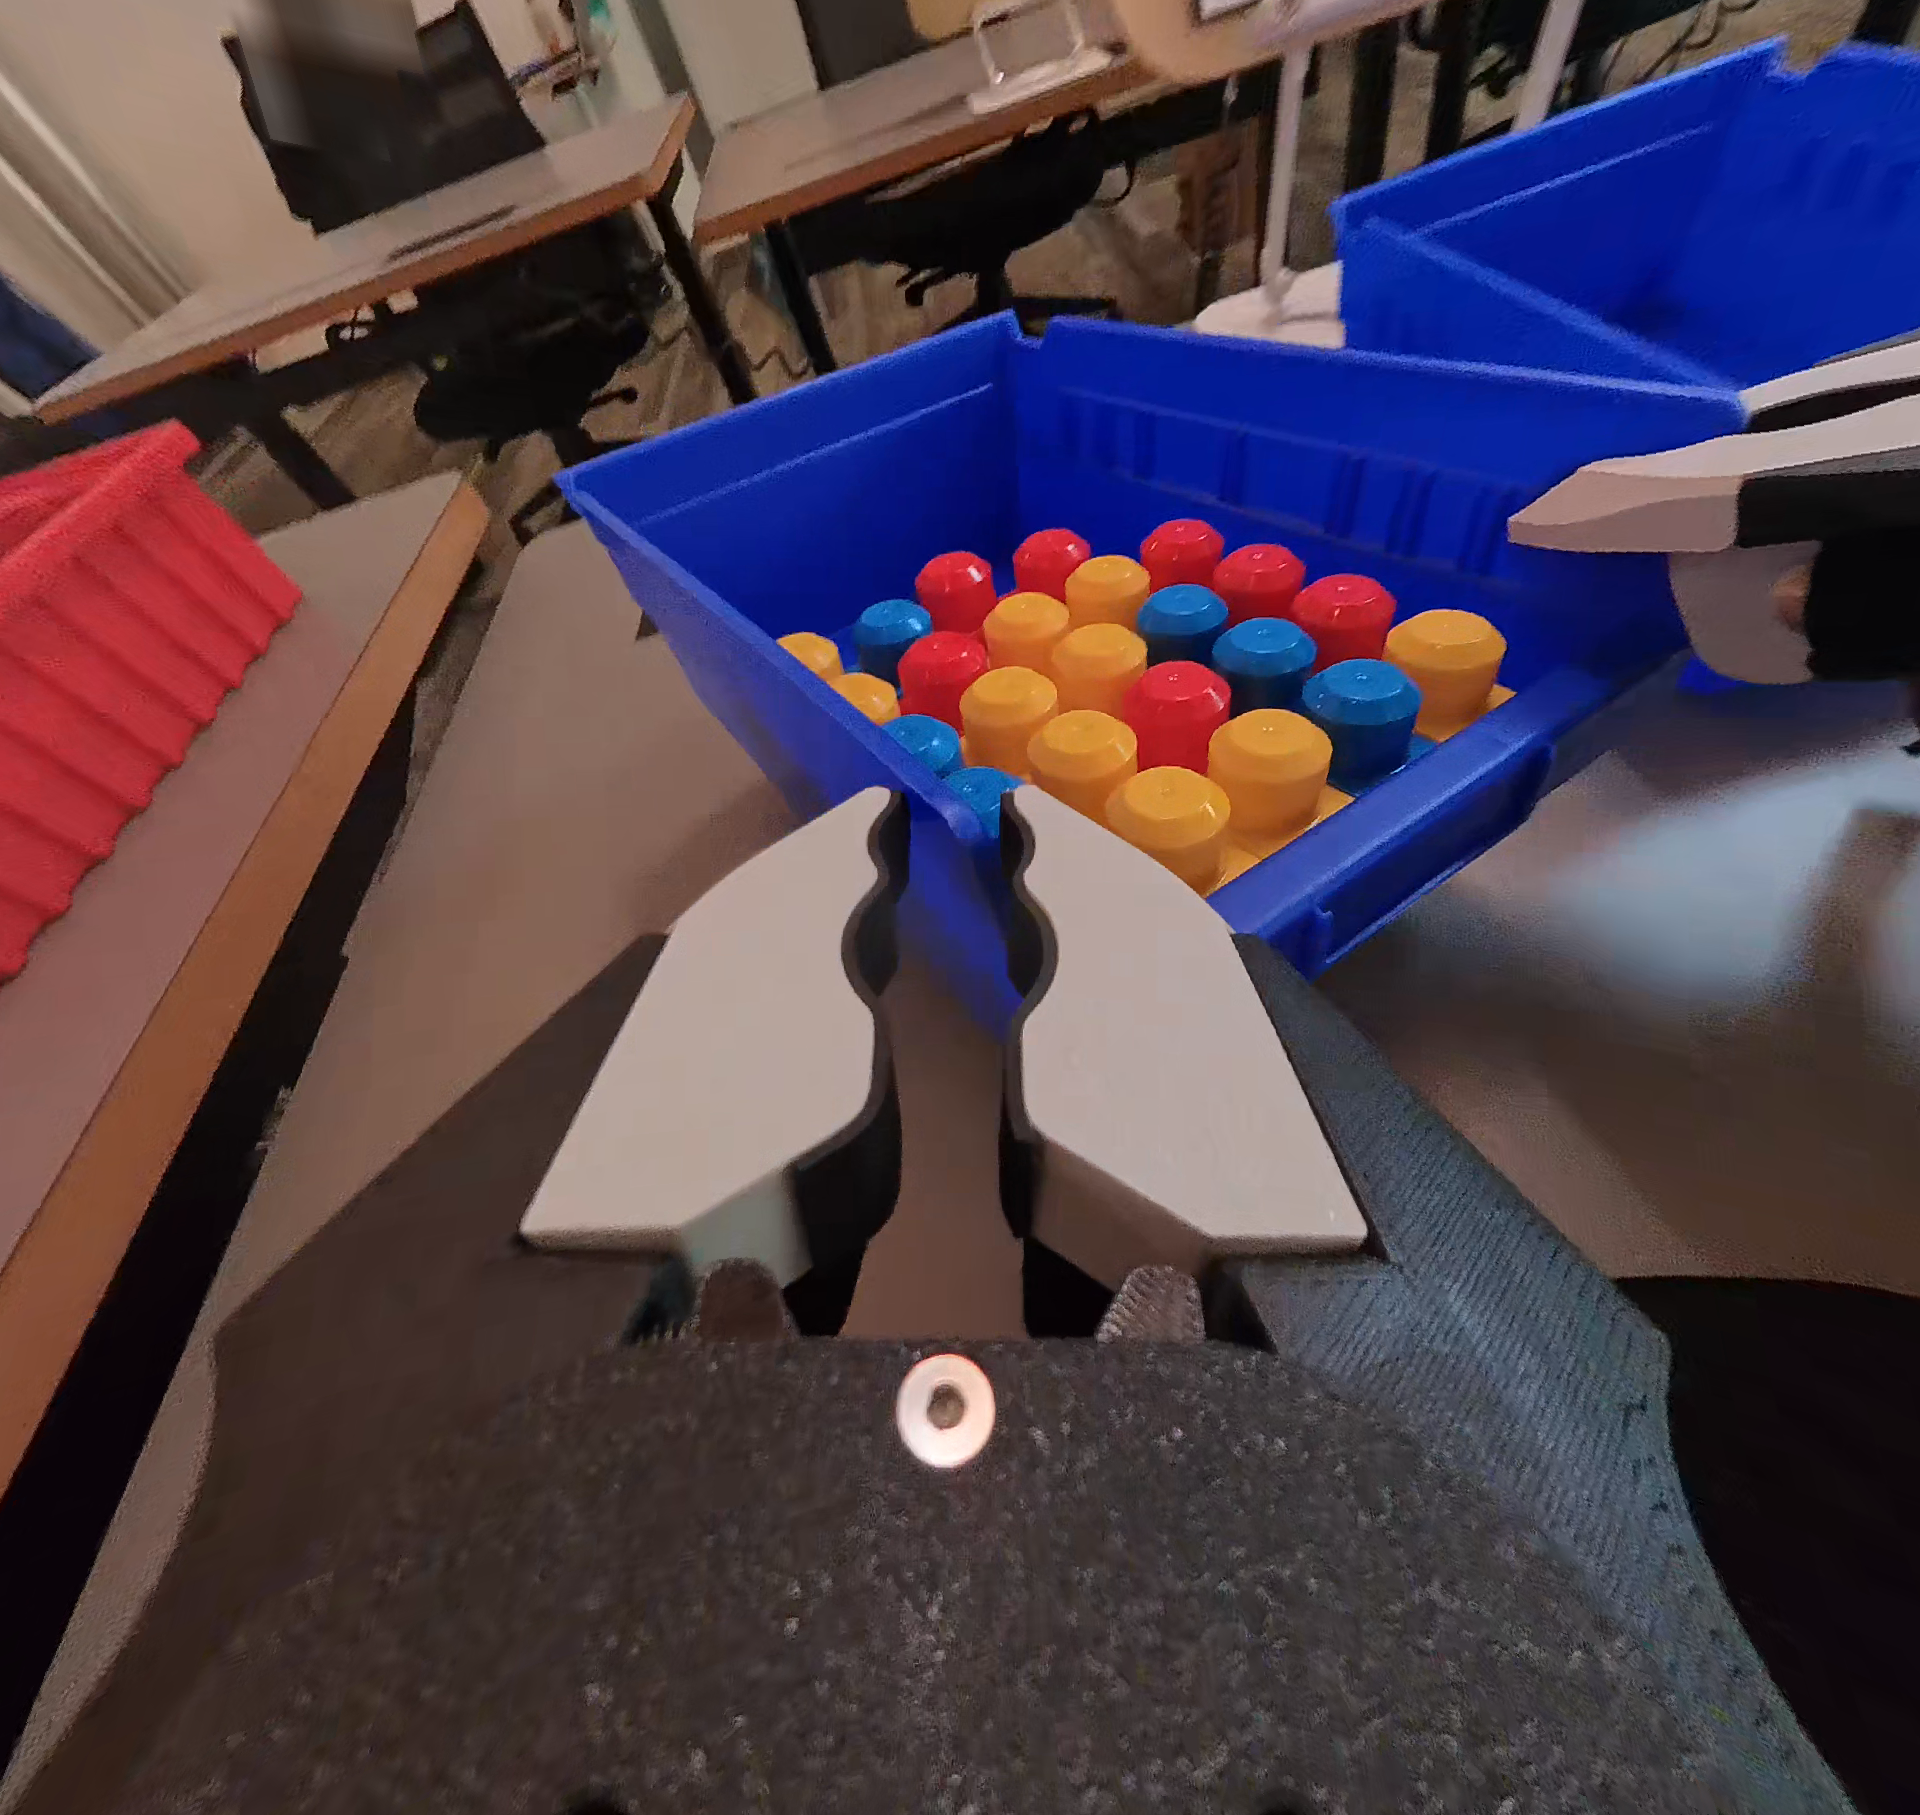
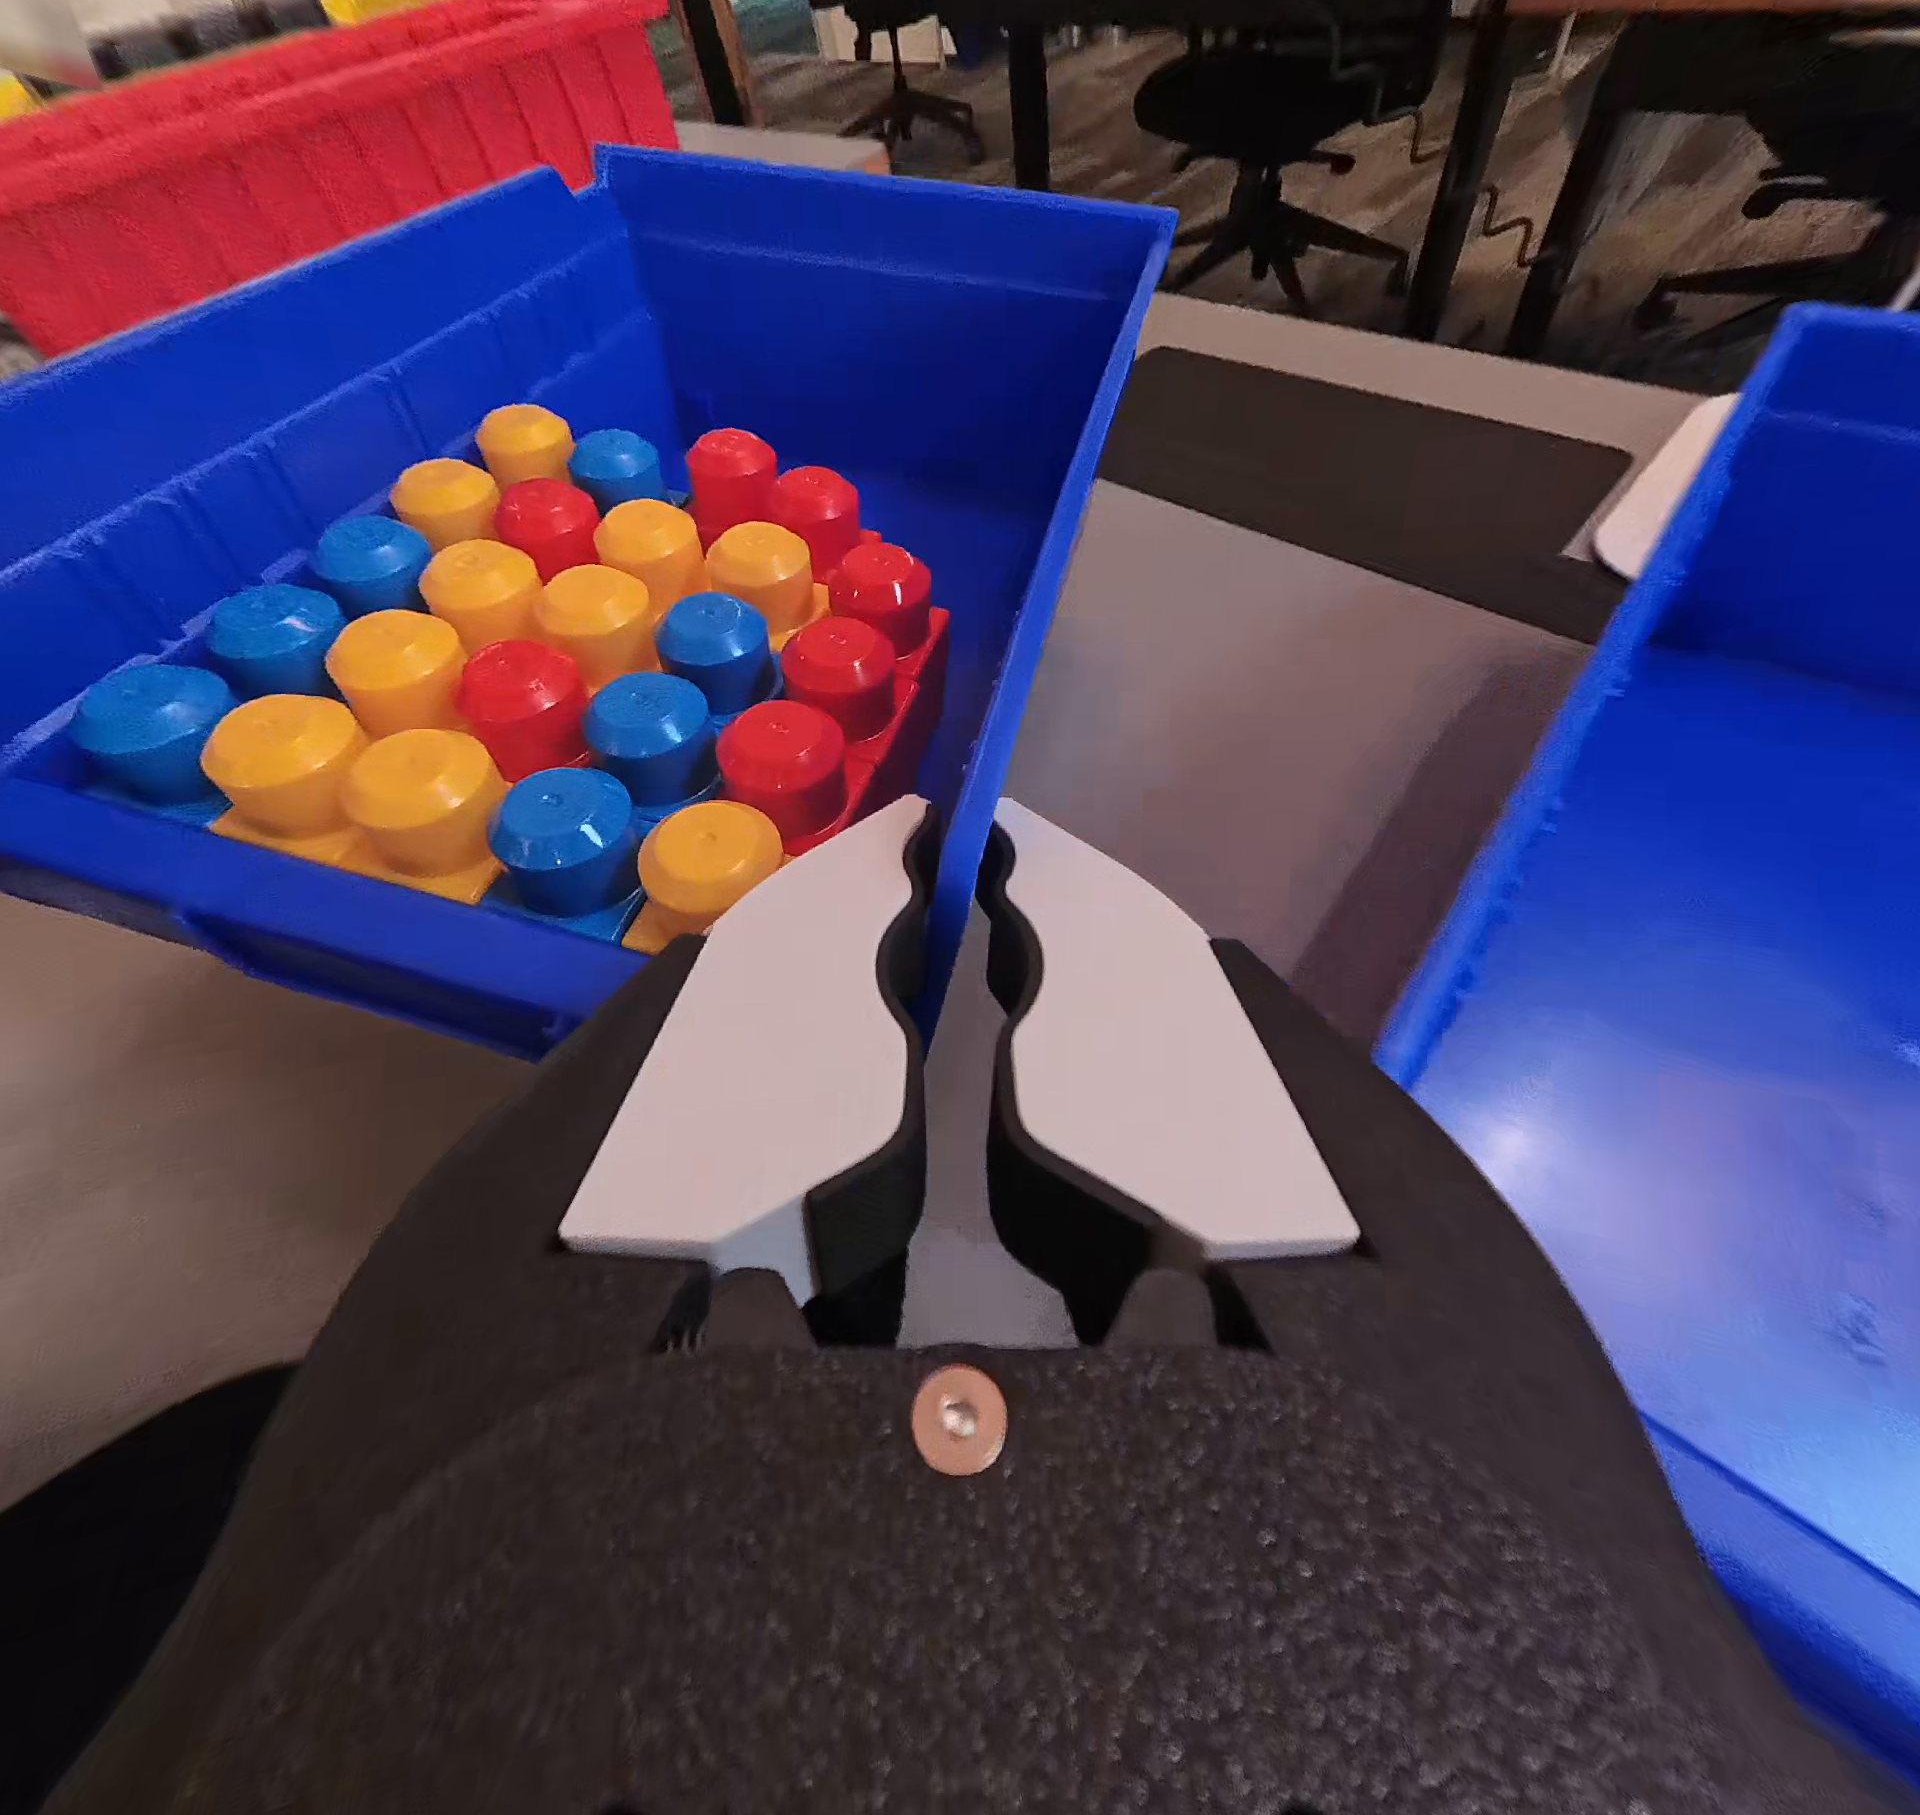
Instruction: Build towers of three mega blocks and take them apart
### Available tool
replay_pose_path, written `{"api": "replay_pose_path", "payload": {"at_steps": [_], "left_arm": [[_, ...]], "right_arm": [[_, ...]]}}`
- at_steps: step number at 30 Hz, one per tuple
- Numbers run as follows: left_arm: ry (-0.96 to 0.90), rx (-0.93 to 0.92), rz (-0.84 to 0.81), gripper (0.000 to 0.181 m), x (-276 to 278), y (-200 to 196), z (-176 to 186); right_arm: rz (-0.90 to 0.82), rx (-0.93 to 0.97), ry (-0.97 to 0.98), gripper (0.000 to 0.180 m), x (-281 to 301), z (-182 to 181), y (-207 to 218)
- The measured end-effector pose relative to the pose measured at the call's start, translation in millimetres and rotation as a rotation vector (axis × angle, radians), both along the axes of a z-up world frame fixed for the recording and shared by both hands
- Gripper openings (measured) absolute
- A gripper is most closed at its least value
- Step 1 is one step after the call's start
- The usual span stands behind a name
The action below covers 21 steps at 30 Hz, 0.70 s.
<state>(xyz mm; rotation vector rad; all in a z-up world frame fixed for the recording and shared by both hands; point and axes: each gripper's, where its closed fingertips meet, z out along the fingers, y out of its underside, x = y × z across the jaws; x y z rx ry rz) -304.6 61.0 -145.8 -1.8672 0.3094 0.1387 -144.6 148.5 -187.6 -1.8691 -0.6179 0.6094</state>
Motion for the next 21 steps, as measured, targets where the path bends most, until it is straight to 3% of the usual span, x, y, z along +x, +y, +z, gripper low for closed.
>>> {"api": "replay_pose_path", "payload": {"at_steps": [10, 13, 16, 21], "left_arm": [[-0.175, -0.067, 0.201, 0.013, -65, 50, -68], [-0.214, -0.066, 0.248, 0.010, -74, 69, -68], [-0.231, -0.070, 0.257, 0.009, -79, 89, -68], [-0.241, -0.086, 0.170, 0.011, -69, 104, -68]], "right_arm": [[-0.067, 0.028, -0.135, 0.007, -62, -38, 62], [-0.105, 0.148, -0.127, 0.024, -59, -6, 67], [-0.050, 0.275, -0.108, 0.031, -47, 34, 37], [-0.108, 0.408, -0.208, 0.042, 55, 80, 6]]}}
